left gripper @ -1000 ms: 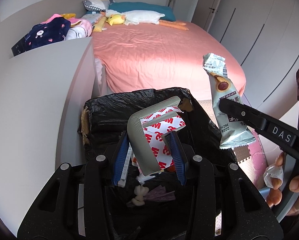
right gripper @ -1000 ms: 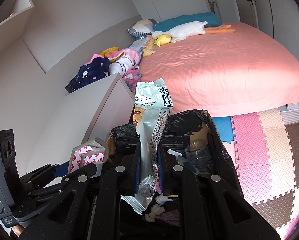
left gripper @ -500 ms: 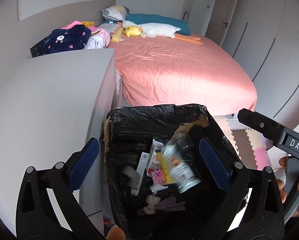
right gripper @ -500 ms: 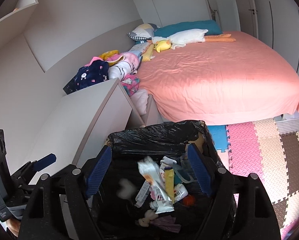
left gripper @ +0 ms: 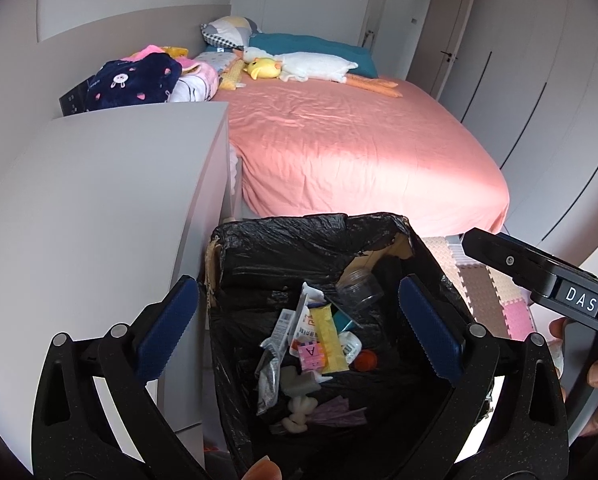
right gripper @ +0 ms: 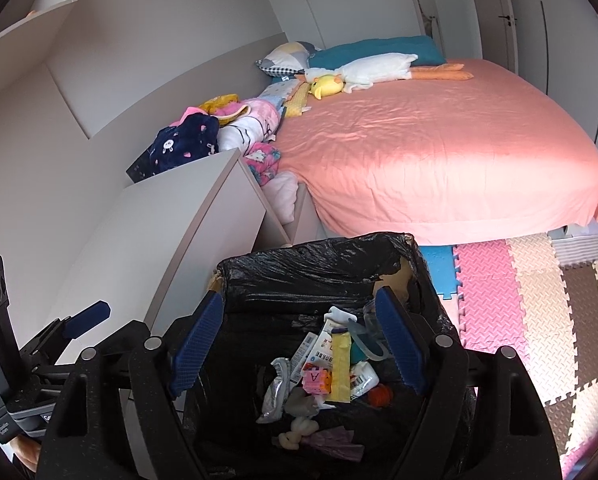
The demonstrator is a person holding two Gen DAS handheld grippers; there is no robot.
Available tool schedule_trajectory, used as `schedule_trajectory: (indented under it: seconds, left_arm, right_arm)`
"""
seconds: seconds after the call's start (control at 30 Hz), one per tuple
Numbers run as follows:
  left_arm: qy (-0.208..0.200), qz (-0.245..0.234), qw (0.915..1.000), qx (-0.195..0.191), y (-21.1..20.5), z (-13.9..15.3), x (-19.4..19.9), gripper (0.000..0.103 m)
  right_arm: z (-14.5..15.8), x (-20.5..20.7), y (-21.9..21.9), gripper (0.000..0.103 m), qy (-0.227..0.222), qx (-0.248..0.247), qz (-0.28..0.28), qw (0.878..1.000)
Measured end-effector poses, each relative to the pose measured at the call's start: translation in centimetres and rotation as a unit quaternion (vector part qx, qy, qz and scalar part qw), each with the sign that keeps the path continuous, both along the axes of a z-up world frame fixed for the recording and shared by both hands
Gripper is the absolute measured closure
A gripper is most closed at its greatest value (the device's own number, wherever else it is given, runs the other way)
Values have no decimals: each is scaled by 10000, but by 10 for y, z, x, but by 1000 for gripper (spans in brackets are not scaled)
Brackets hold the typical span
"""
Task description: Collect trash
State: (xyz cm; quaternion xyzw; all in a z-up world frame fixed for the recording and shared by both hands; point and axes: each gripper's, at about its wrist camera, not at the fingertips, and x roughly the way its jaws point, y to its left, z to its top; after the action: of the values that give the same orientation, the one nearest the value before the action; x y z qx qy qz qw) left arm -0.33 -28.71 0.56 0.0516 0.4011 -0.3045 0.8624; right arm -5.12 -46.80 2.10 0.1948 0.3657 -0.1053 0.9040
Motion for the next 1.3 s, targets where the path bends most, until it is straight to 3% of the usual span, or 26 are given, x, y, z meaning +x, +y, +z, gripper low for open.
schedule_trajectory:
  seconds: [1.3]
  left_arm:
    - [78, -108, 9998, 134, -2, -5, -1, 6]
  right_arm:
    - [-2, 0, 3, 24, 37, 4, 58, 10000]
